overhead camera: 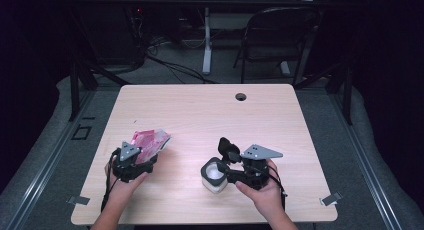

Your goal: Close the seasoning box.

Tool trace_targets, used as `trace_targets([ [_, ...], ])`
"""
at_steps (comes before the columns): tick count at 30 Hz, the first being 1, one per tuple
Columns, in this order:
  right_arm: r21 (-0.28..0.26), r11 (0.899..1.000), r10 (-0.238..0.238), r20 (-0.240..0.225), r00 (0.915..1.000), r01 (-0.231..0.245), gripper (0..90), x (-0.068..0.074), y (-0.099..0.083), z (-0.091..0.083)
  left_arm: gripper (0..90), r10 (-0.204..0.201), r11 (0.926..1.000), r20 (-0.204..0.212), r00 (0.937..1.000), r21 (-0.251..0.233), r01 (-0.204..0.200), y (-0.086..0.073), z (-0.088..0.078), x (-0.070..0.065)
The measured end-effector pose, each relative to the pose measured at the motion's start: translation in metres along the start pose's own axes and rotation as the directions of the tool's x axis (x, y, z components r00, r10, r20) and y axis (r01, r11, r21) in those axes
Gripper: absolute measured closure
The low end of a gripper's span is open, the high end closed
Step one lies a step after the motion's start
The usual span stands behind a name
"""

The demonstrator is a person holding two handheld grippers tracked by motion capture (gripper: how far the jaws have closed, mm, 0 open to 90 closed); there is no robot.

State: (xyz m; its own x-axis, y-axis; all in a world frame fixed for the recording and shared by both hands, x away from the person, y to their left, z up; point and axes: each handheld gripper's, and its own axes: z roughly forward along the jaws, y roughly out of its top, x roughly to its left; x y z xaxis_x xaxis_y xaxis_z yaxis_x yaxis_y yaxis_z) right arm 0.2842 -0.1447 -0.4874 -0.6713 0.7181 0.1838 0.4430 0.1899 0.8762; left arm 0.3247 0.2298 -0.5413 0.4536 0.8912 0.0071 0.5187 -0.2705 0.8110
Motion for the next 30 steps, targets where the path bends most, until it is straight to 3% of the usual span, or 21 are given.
trace_targets([
  [11, -0.001, 1.0, -0.014, 0.008, 0.9999, 0.014, 41.0, 0.0, 0.0, 0.0, 32.4, 0.057, 0.9979, 0.046, 0.9973, 0.029, -0.059, 0.001, 0.006, -0.017],
  [18, -0.013, 1.0, -0.009, 0.008, 0.9999, 0.009, 40.9, 0.0, 0.0, -0.001, 32.4, 0.099, 0.994, 0.037, 0.9944, 0.042, -0.101, 0.0, 0.01, -0.024],
  [30, -0.034, 0.999, 0.0, -0.004, 1.0, 0.0, 40.9, -0.001, -0.001, -0.003, 32.3, 0.155, 0.9848, 0.06, 0.986, 0.07, -0.159, -0.003, 0.019, -0.039],
])
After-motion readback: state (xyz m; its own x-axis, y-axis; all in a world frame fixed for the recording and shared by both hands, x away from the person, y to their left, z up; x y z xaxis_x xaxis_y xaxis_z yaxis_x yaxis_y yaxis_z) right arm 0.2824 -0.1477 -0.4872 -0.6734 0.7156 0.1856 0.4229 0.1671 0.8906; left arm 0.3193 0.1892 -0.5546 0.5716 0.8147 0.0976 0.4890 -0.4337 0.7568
